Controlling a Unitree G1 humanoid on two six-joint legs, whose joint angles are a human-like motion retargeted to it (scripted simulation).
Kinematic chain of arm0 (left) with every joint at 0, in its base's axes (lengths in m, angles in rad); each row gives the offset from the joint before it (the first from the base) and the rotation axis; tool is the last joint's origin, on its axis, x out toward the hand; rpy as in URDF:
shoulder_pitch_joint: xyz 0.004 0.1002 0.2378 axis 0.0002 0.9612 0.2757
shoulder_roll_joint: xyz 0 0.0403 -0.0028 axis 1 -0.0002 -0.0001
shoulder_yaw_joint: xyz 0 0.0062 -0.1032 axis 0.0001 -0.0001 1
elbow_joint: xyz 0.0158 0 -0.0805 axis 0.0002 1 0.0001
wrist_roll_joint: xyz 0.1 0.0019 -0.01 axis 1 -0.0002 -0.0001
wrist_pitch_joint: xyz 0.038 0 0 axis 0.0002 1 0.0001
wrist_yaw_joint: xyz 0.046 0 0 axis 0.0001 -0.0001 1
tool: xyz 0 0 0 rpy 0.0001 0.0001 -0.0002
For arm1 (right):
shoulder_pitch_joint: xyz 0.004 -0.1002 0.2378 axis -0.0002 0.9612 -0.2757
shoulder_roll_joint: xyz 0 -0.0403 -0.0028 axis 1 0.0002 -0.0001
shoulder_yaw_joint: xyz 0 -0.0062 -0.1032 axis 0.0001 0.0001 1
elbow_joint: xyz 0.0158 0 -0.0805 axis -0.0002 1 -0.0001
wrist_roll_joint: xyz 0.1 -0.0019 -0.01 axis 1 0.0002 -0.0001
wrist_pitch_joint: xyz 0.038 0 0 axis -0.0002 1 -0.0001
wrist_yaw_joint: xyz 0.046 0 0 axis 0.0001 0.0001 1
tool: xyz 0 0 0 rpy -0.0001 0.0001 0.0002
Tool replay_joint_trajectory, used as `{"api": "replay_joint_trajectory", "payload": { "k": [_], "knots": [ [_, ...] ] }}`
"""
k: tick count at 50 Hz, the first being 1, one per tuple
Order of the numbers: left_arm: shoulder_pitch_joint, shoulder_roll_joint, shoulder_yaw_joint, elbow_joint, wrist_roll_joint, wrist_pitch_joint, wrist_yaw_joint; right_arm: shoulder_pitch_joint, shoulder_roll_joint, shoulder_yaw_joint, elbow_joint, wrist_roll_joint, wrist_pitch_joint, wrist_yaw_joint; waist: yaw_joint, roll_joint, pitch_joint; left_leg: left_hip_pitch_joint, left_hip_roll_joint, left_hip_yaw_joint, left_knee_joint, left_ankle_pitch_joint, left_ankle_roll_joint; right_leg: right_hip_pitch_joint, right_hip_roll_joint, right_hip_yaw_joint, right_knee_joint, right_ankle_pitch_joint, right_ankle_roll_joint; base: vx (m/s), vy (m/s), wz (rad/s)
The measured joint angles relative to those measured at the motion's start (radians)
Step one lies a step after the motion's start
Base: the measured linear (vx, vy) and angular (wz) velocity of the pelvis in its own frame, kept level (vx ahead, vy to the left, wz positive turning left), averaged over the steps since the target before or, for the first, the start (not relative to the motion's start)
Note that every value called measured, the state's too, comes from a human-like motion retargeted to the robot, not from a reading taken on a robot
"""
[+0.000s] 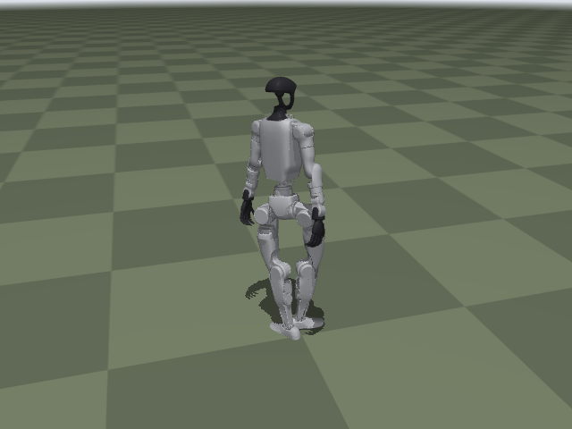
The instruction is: In place motions
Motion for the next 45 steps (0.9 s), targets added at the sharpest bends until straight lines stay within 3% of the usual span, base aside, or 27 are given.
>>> {"api": "replay_joint_trajectory", "payload": {
  "k": [6, 10, 13, 15, 16, 17, 20, 24, 28, 30, 33, 37, 41, 45],
  "knots": [
    [-0.088, -0.043, -0.019, -0.101, -0.055, -0.048, -0.046, 0.059, -0.001, -0.040, 0.123, 0.094, 0.041, -0.010, -0.062, 0.011, 0.019, 0.032, 0.018, -0.002, 0.021, 0.053, 0.002, 0.008, 0.024, 0.084, -0.025, -0.012, -0.027, 0.02, -0.11, -0.41],
    [-0.111, -0.083, -0.021, -0.148, -0.076, -0.081, -0.048, 0.115, 0.030, -0.061, 0.123, 0.091, 0.039, 0.029, -0.050, -0.037, -0.002, 0.063, 0.030, -0.028, 0.092, 0.141, 0.046, 0.022, -0.008, 0.141, -0.040, -0.021, -0.032, 0.13, -0.16, -0.40],
    [-0.099, -0.097, -0.034, -0.172, -0.094, -0.094, -0.074, 0.114, 0.051, -0.050, 0.123, 0.056, 0.028, 0.058, -0.027, -0.136, -0.040, 0.041, 0.067, -0.147, 0.307, 0.225, 0.178, 0.015, -0.112, 0.211, -0.025, -0.027, -0.023, 0.16, -0.15, -0.71],
    [-0.083, -0.098, -0.045, -0.184, -0.100, -0.104, -0.083, 0.095, 0.061, -0.036, 0.113, 0.012, 0.028, 0.079, 0.011, -0.196, -0.061, -0.061, 0.128, -0.310, 0.561, 0.232, 0.328, -0.005, -0.173, 0.279, -0.010, -0.028, -0.023, 0.15, -0.12, -1.32],
    [-0.073, -0.100, -0.045, -0.183, -0.099, -0.110, -0.078, 0.084, 0.065, -0.022, 0.092, -0.015, 0.031, 0.086, 0.035, -0.205, -0.063, -0.120, 0.138, -0.406, 0.643, 0.225, 0.344, -0.017, -0.175, 0.311, -0.008, -0.025, -0.027, 0.10, -0.07, -1.63],
    [-0.064, -0.103, -0.043, -0.179, -0.098, -0.115, -0.072, 0.072, 0.070, -0.007, 0.069, -0.042, 0.033, 0.092, 0.058, -0.210, -0.062, -0.181, 0.129, -0.516, 0.703, 0.218, 0.348, -0.026, -0.173, 0.342, -0.007, -0.021, -0.033, 0.06, -0.05, -1.77],
    [-0.052, -0.124, -0.019, -0.135, -0.102, -0.119, -0.044, 0.027, 0.082, 0.048, -0.040, -0.124, 0.032, 0.099, 0.115, -0.209, -0.035, -0.347, -0.032, -0.856, 0.727, 0.178, 0.305, -0.050, -0.160, 0.430, -0.006, 0.000, -0.047, -0.04, 0.03, -1.76],
    [-0.029, -0.148, 0.032, -0.053, -0.132, -0.116, -0.032, -0.033, 0.098, 0.132, -0.219, -0.203, -0.014, 0.117, 0.191, -0.212, 0.033, -0.373, -0.165, -1.032, 0.503, 0.144, 0.310, -0.042, -0.132, 0.539, -0.011, 0.032, -0.064, -0.03, 0.08, -2.06],
    [0.017, -0.166, 0.080, 0.023, -0.148, -0.113, -0.021, -0.075, 0.127, 0.193, -0.362, -0.249, -0.059, 0.160, 0.251, -0.134, 0.066, -0.325, -0.211, -1.253, 0.180, 0.185, 0.255, -0.018, 0.006, 0.633, -0.023, 0.042, -0.083, 0.11, 0.00, -1.95],
    [0.061, -0.177, 0.089, 0.056, -0.166, -0.119, -0.009, -0.075, 0.147, 0.231, -0.411, -0.252, -0.071, 0.175, 0.174, -0.114, 0.052, -0.311, -0.244, -1.264, 0.124, 0.237, 0.330, -0.002, 0.028, 0.628, -0.025, 0.037, -0.073, 0.28, -0.02, 0.33],
    [0.074, -0.173, 0.114, 0.117, -0.172, -0.100, -0.007, -0.092, 0.177, 0.311, -0.429, -0.216, -0.077, 0.174, -0.028, -0.052, 0.036, -0.280, -0.125, -1.191, 0.083, 0.237, 0.266, -0.017, 0.049, 0.527, -0.011, 0.023, -0.060, 0.07, 0.01, 1.05],
    [0.046, -0.156, 0.117, 0.104, -0.144, -0.080, 0.033, -0.099, 0.184, 0.336, -0.367, -0.176, -0.101, 0.132, 0.037, -0.098, 0.081, -0.200, -0.137, -1.105, 0.042, 0.243, 0.271, 0.045, 0.057, 0.628, -0.025, 0.042, -0.059, 0.03, 0.03, -1.31],
    [0.059, -0.158, 0.096, 0.030, -0.106, -0.082, 0.009, -0.055, 0.152, 0.326, -0.236, -0.307, -0.099, 0.122, 0.086, -0.092, -0.008, -0.167, -0.149, -1.034, -0.020, 0.249, 0.262, 0.045, 0.049, 0.660, -0.052, 0.052, -0.049, 0.34, 0.00, -0.56],
    [0.009, -0.154, 0.076, 0.002, -0.130, -0.066, -0.042, -0.051, 0.127, 0.286, -0.064, -0.372, -0.026, 0.041, 0.118, -0.087, -0.023, -0.143, -0.155, -1.014, -0.042, 0.249, 0.263, 0.071, 0.052, 0.675, -0.081, 0.059, -0.044, 0.08, 0.02, -0.23]
  ]
}}
